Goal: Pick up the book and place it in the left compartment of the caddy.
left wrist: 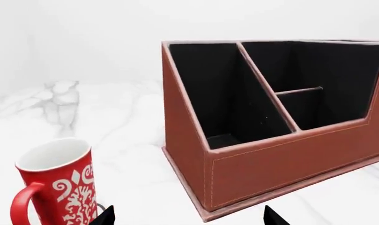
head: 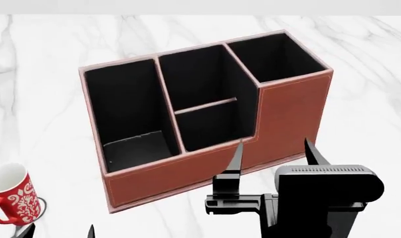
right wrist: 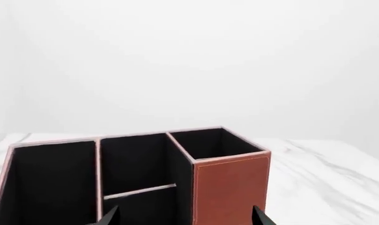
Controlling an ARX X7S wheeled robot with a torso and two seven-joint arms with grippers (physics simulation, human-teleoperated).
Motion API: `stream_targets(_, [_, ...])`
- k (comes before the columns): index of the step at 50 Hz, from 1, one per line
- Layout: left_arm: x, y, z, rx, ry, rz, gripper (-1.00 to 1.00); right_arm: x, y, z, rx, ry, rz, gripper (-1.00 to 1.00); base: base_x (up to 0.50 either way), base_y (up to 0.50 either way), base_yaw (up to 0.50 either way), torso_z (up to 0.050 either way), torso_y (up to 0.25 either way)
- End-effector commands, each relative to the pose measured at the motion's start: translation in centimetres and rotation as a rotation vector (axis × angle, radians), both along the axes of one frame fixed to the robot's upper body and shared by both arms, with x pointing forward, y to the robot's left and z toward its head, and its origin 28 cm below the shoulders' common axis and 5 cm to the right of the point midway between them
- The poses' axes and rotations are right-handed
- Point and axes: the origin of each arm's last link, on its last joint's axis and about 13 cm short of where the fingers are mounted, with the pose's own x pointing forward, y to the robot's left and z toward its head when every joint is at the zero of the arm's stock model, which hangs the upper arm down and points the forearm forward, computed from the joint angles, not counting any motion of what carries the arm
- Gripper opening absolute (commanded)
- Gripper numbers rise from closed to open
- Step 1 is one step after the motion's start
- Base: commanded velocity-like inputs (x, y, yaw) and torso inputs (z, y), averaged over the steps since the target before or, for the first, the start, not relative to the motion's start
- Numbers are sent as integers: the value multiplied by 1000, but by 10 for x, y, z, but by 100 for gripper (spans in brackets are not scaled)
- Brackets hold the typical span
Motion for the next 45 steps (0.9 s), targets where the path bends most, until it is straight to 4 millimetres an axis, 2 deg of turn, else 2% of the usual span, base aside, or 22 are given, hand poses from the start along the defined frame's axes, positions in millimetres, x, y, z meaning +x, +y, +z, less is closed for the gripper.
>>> stream_targets(1, [0, 0, 0, 0, -1, 0, 100, 0, 0, 1, 3, -9, -11, 100, 0, 0, 0, 0, 0])
stream_targets(12, [0, 0, 0, 0, -1, 0, 100, -1, 2, 0, 11, 3, 52, 100, 8, 0, 0, 0, 0])
stream_targets(37, [0, 0, 0, 1, -1, -1, 100, -1, 3, -1, 8, -9, 65, 100, 500, 0, 0, 0, 0])
stream_targets(45, [0, 0, 0, 1, -2, -1, 100, -2, 3, -1, 5, -12, 63, 100, 0, 0, 0, 0, 2])
